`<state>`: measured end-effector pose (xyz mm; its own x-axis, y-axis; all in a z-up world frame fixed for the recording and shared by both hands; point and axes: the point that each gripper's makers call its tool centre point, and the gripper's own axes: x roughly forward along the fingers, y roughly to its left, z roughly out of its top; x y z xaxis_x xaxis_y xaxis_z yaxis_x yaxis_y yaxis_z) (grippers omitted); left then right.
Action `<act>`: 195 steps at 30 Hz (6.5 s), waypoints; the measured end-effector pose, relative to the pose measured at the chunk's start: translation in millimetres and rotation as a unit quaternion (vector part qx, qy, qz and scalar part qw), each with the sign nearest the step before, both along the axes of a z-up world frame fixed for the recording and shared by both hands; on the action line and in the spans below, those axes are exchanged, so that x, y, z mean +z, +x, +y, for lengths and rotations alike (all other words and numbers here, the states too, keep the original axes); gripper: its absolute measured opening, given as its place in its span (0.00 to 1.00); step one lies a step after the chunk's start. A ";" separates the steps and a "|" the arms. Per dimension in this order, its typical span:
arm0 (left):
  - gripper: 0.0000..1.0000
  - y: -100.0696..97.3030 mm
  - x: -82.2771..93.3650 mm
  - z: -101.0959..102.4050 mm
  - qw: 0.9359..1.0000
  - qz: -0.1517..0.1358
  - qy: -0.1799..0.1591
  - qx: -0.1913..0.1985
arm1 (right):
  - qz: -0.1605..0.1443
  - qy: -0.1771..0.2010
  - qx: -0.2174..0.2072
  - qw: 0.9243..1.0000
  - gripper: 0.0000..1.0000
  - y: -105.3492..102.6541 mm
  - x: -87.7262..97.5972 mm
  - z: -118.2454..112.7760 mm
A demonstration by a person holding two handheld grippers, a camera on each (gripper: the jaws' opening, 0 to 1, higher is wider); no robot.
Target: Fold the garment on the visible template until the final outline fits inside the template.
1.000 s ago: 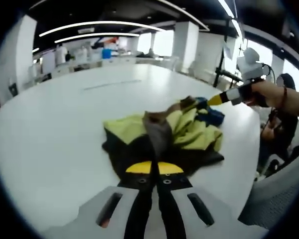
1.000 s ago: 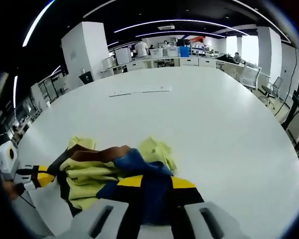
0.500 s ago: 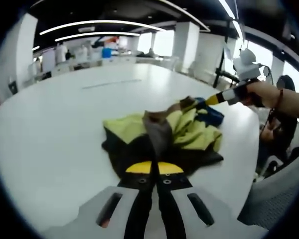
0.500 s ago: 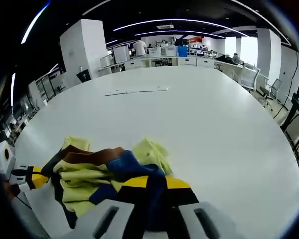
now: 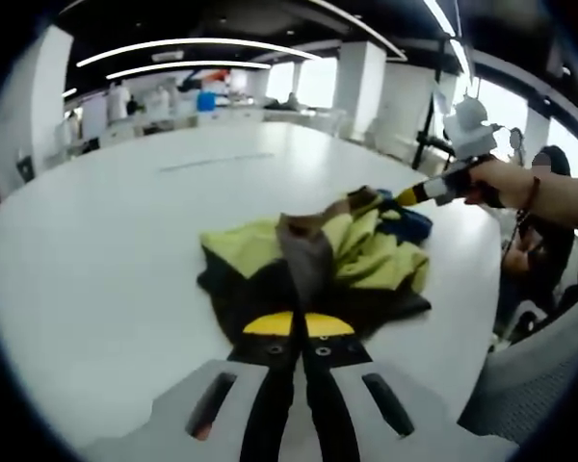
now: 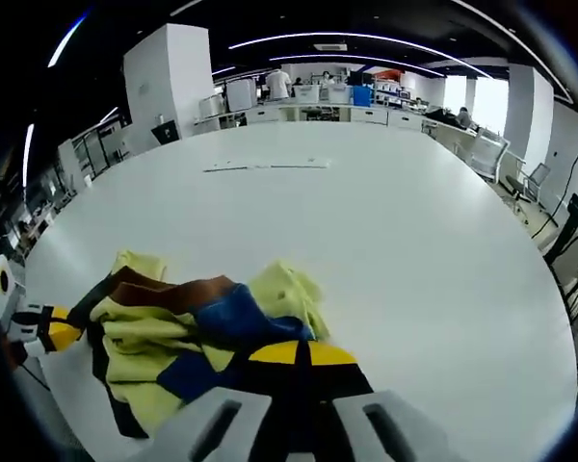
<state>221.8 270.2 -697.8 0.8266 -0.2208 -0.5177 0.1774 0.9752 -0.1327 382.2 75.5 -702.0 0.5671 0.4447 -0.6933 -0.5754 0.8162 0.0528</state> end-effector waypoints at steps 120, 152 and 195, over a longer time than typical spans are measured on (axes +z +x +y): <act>0.00 241.0 75.1 157.1 0.994 -0.049 0.040 0.087 | -0.029 0.063 0.051 0.996 0.00 203.8 61.6 81.1; 0.00 263.8 -16.5 163.7 0.993 0.080 0.053 0.070 | 0.054 0.025 0.019 0.998 0.00 214.0 -20.2 80.7; 0.54 229.3 46.1 136.1 0.996 0.034 -0.006 0.085 | 0.021 0.090 0.053 0.994 0.70 165.1 53.7 103.1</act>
